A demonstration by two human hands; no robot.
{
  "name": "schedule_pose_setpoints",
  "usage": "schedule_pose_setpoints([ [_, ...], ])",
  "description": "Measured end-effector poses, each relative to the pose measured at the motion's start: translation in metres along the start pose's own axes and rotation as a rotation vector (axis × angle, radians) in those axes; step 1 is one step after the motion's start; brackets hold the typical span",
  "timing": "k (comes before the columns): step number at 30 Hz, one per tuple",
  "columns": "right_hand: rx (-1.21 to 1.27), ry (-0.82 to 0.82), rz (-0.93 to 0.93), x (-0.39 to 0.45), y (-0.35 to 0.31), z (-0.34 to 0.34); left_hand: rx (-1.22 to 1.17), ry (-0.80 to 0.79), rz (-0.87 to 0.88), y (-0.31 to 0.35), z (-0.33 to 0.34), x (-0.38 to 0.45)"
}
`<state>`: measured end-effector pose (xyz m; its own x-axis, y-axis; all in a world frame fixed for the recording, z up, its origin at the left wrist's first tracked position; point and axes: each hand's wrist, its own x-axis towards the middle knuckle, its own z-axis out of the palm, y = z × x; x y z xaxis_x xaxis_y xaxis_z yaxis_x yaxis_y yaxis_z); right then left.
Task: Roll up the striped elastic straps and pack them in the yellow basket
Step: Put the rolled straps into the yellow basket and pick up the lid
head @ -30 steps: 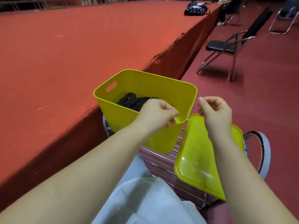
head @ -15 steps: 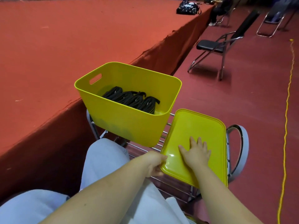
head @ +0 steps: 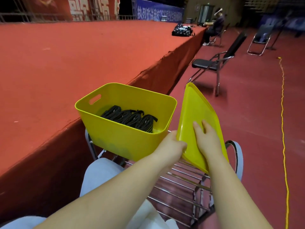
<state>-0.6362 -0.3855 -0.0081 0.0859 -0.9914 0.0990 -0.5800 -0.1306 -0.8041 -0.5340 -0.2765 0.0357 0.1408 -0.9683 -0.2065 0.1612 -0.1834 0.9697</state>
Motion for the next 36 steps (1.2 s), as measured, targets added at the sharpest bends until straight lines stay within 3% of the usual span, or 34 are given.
schedule_pose_setpoints([
  [3,-0.102,-0.016,-0.209,0.012,-0.059,-0.025,-0.107,0.052,0.106,0.041,-0.013,-0.01],
  [7,-0.276,-0.156,-0.504,0.005,-0.137,-0.027,-0.279,0.183,0.184,0.09,-0.052,-0.023],
  [17,-0.334,-0.453,-0.791,-0.041,-0.229,0.041,-0.595,0.697,0.206,0.128,-0.174,-0.059],
  [20,-0.347,-0.385,-0.949,-0.048,-0.247,0.067,-0.612,0.755,0.283,0.138,-0.202,-0.078],
  [23,-0.211,-0.267,-0.978,-0.056,-0.269,0.09,-0.611,0.694,0.459,0.149,-0.22,-0.092],
  [26,0.071,-0.277,-0.834,-0.061,-0.296,0.101,-0.519,0.759,0.478,0.15,-0.247,-0.098],
  [29,0.422,-0.388,-0.634,-0.062,-0.317,0.112,-0.512,0.988,0.389,0.135,-0.29,-0.103],
  [32,0.824,-0.603,-0.236,-0.068,-0.326,0.126,-0.47,1.178,0.181,0.116,-0.322,-0.112],
  [34,0.981,-0.739,0.008,-0.069,-0.325,0.137,-0.538,1.183,0.136,0.107,-0.328,-0.113],
  [36,1.004,-0.798,0.173,-0.067,-0.318,0.148,-0.714,1.123,0.206,0.099,-0.331,-0.112],
])
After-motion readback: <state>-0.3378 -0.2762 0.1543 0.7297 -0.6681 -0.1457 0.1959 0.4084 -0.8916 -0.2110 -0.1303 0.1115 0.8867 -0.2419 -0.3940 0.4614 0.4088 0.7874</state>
